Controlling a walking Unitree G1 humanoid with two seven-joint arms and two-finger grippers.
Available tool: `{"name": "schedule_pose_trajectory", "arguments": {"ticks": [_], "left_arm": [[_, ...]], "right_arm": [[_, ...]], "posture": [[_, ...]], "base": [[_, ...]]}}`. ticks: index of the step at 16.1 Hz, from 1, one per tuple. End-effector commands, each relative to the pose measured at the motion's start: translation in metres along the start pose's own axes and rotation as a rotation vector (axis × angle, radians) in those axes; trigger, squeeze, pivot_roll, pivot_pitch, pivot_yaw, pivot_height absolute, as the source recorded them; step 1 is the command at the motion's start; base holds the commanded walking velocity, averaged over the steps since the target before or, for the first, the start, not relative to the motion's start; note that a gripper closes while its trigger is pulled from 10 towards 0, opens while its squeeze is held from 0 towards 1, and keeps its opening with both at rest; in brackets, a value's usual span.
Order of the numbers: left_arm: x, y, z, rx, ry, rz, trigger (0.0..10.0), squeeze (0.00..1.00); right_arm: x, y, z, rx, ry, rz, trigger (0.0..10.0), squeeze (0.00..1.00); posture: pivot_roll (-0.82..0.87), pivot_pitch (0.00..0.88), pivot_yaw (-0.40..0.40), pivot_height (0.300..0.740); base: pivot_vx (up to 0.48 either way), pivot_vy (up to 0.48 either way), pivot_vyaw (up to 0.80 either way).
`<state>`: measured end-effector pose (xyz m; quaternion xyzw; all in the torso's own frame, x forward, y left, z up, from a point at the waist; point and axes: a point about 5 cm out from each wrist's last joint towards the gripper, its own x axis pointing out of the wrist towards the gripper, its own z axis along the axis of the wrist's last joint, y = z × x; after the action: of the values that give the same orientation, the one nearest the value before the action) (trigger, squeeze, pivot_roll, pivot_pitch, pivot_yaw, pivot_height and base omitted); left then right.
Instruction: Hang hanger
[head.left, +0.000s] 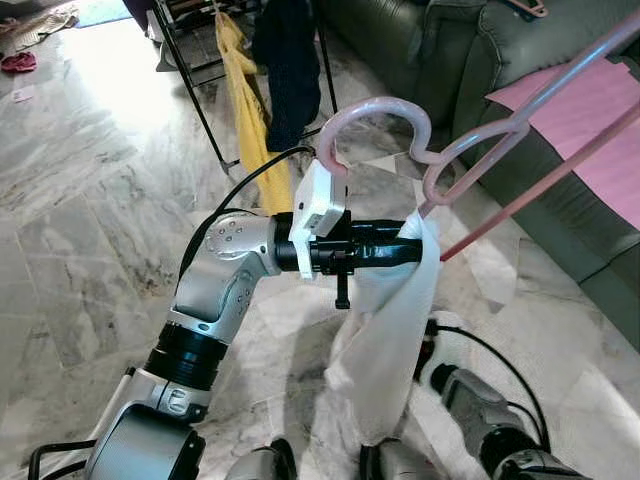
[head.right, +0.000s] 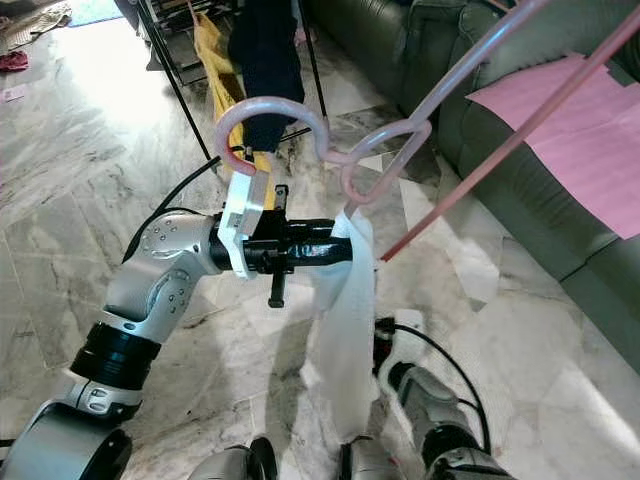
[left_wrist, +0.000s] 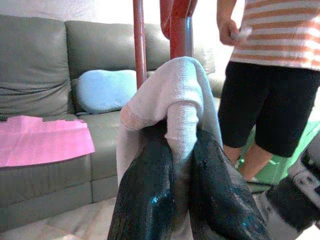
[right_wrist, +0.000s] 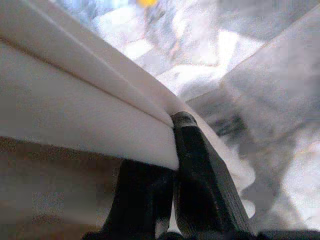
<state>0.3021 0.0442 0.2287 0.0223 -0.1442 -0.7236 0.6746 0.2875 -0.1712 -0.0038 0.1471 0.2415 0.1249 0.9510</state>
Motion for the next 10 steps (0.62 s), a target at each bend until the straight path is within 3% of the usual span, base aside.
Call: {"name": "schedule_pose_trajectory", "arguments": {"ticks": [1, 3, 6, 10], "left_arm": [[-0.004, 0.003, 0.0, 0.026, 0.011, 0.027, 10.0, 0.0], [-0.021, 0.007, -0.031, -0.009, 0.088, 0.136, 10.0, 0.0], [-0.042, 0.004, -0.068, -0.082, 0.183, 0.237, 10.0, 0.0], [-0.055, 0.007, -0.086, -0.103, 0.235, 0.323, 10.0, 0.0]], "right_arm": [[-0.002, -0.004, 0.002, 0.005, -0.038, -0.027, 0.0, 0.0], [-0.01, -0.012, 0.027, -0.017, -0.208, 0.0, 0.0, 0.0], [-0.028, -0.022, 0.054, -0.069, -0.374, 0.026, 0.0, 0.0], [-0.039, -0.03, 0.07, -0.104, -0.438, 0.017, 0.0, 0.0]], "posture": [[-0.14, 0.215, 0.078, 0.74], [-0.14, 0.215, 0.076, 0.74], [-0.17, 0.213, 0.078, 0.74], [-0.2, 0.204, 0.071, 0.74]], "base": [[0.0, 0.0, 0.0], [0.0, 0.0, 0.0], [0.0, 0.0, 0.0], [0.0, 0.0, 0.0]]}}
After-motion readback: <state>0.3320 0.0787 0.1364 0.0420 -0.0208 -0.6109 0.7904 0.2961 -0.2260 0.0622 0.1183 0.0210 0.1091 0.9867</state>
